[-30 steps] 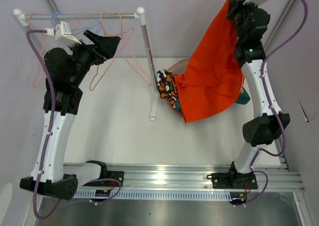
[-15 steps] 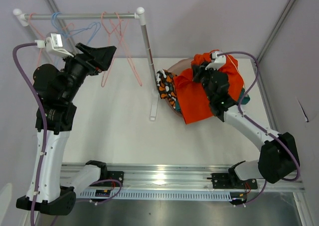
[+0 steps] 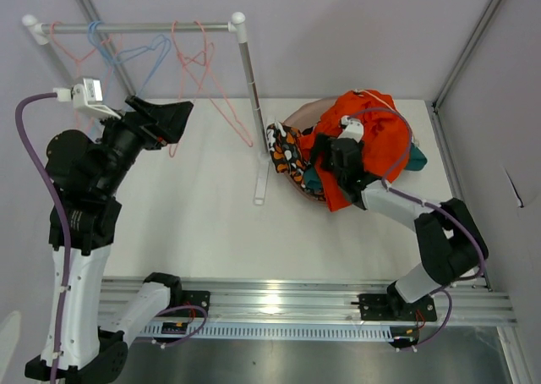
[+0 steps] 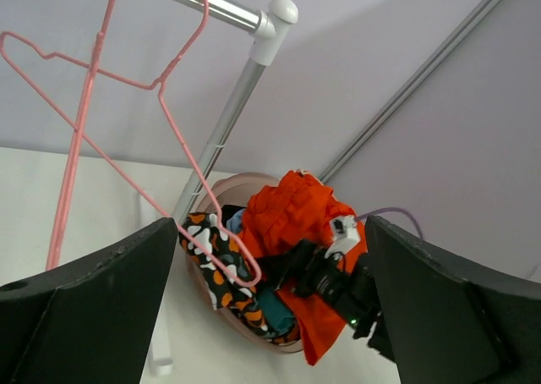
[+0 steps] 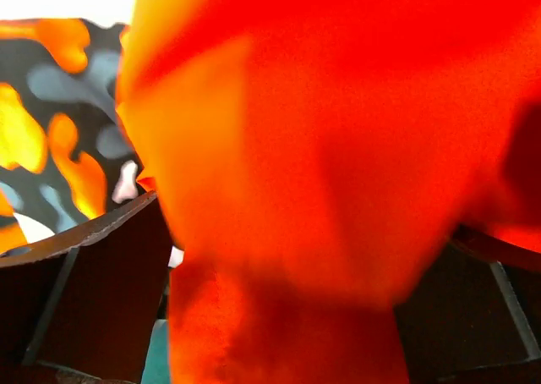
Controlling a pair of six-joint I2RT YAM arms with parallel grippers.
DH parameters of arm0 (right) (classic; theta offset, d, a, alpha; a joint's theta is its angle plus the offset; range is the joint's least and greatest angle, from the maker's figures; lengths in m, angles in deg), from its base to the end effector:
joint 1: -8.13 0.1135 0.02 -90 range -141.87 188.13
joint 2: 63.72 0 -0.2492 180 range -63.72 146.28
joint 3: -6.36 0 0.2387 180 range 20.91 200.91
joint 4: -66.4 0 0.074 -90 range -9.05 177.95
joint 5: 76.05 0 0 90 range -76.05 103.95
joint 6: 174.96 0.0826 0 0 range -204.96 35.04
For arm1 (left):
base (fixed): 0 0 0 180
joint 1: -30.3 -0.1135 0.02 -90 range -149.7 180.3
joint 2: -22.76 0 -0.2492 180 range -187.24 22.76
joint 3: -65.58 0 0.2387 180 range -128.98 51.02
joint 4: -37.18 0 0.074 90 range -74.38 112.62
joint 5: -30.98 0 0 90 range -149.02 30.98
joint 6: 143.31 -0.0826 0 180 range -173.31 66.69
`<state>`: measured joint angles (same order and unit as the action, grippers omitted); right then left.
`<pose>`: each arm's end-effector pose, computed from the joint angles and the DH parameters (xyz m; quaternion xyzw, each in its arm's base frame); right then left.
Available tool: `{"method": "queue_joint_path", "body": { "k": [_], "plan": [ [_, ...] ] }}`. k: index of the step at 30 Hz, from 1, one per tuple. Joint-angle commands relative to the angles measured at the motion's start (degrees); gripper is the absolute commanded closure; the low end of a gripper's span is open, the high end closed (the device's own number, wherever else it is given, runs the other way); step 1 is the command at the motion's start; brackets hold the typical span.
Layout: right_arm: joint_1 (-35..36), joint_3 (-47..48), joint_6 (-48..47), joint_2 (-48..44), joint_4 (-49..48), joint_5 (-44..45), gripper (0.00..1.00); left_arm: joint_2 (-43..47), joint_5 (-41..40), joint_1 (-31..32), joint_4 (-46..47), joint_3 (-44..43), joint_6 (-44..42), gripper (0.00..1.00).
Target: Remove the shorts from the hanger
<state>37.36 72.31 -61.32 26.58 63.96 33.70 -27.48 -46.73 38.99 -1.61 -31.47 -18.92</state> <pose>0.3449 0.1610 0.2077 0.0561 0.8200 0.1183 0.5571 0.1725 -0.0442 0.5007 -0.0663 0.6538 -0.3409 0.6723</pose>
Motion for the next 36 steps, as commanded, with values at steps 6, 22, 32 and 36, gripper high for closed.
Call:
{"method": "queue_joint_path", "body": {
  "k": [6, 22, 32, 36],
  "plan": [
    [3.02, 9.68, -6.23, -17.95, 13.2, 8.55, 0.0, 1.11, -1.31, -0.25, -6.71, -2.4, -5.47, 0.01],
    [21.71, 14.17, -0.38, -49.41, 42.9, 16.63, 0.05, 8.99, -7.9, -0.25, -18.31, -0.13, -15.93, 0.01],
    [23.5, 11.27, 0.27, -73.24, 55.13, 9.6, 0.01, 25.52, -7.73, -0.25, -16.38, 22.72, -19.63, 0.01],
    [23.5, 11.88, -0.61, -76.23, 57.33, 10.93, 0.01, 29.4, -6.14, -0.25, -14.54, 29.48, -19.63, 0.01]
  ]
}}
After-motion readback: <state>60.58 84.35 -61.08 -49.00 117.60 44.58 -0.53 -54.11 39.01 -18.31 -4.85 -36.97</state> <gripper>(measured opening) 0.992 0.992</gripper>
